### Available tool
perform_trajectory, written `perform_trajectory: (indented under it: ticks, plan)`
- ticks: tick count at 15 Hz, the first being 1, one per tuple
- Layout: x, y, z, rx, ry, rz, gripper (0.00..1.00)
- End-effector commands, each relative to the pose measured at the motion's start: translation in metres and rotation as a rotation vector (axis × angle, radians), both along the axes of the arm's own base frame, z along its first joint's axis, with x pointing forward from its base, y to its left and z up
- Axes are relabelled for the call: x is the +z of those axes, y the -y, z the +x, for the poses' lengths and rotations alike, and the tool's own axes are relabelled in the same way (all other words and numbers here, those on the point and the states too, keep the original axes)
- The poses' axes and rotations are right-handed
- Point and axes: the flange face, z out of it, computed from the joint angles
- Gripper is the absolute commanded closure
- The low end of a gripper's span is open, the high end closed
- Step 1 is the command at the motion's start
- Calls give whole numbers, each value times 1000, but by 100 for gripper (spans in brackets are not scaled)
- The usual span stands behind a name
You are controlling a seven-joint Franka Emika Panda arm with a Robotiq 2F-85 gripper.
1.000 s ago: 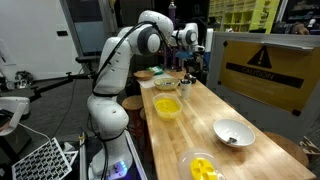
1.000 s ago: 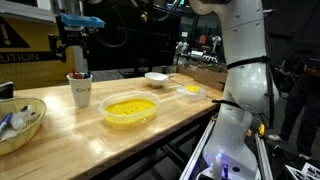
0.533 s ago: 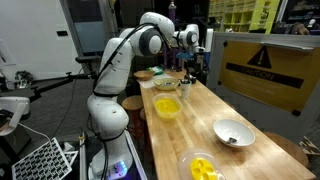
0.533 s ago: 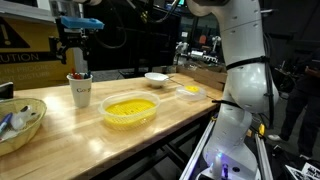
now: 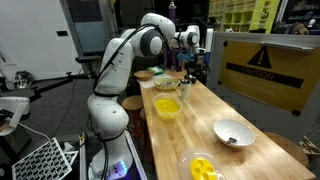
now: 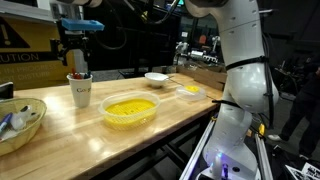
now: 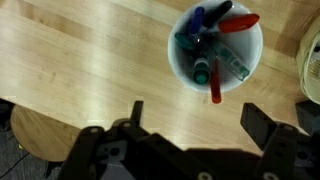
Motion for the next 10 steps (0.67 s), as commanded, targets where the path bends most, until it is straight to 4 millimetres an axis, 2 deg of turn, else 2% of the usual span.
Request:
perform_trajectory:
  ticks: [1,10]
  plan:
    - [2,-2,1,8,-11,-17,0]
    - [-8,0,4,0,-23,-22,0]
